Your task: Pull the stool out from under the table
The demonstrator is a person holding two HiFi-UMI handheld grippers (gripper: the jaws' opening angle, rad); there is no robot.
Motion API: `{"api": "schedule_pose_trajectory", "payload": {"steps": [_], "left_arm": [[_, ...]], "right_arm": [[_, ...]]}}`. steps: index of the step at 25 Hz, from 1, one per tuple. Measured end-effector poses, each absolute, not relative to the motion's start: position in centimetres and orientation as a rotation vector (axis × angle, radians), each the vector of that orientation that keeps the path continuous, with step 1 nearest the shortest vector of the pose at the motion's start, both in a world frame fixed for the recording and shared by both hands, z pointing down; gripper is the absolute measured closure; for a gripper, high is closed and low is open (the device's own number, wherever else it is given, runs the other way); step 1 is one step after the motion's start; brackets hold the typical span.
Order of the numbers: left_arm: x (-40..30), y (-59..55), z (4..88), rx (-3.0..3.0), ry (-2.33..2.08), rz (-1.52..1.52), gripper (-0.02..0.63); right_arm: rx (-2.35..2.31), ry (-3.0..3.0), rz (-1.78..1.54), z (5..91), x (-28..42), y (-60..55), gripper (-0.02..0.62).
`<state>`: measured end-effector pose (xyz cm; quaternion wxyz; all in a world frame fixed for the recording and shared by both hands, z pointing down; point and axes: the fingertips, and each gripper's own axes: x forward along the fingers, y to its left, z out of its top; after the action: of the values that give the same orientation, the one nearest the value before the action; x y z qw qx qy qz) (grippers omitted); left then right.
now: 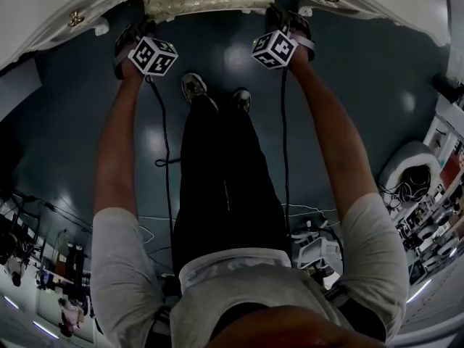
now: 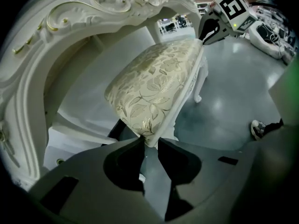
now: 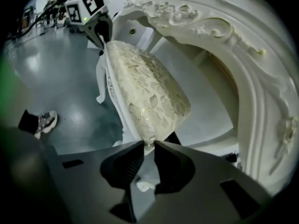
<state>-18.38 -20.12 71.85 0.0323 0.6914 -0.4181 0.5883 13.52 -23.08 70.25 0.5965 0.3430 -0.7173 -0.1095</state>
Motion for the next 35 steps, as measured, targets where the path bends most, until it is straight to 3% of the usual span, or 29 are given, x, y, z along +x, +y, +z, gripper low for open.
{"api": "schedule_pose_trajectory", "payload": {"steps": [2, 5, 12, 19, 24, 29, 35], "left_arm": [[-18.7, -19.8, 71.9, 2.118, -1.294, 1.789, 0.512], [-18.5, -19.8, 71.8, 2.121, -1.269, 1.753, 0.52], [-18.4, -19.8, 71.7, 2.142, -1.242, 1.698, 0.522], [-18.3, -19.6, 71.3, 2.105, -1.269, 1.594, 0.522], [-18.7, -20.0, 72.1, 1.996, -1.267, 1.507, 0.499], [-20.0, -19.9, 71.3, 1.957, -1.29, 1.52, 0.502], [-22.1, -19.5, 71.9, 1.942, -1.267, 1.598, 0.511]], "right_arm": [[0.879, -1.769, -0.104, 69.9, 13.2, -23.3, 0.504], [1.027, -1.951, 0.328, 69.6, 12.5, -23.5, 0.325], [1.028, -1.998, 0.763, 71.1, 11.7, -24.7, 0.249], [1.015, -2.015, 0.971, 71.6, 11.9, -24.4, 0.245], [1.021, -2.001, 0.925, 71.9, 11.7, -24.1, 0.247], [0.943, -1.93, 0.878, 71.5, 11.3, -21.6, 0.312], [1.023, -1.893, 0.908, 72.1, 9.4, -18.6, 0.321]]}}
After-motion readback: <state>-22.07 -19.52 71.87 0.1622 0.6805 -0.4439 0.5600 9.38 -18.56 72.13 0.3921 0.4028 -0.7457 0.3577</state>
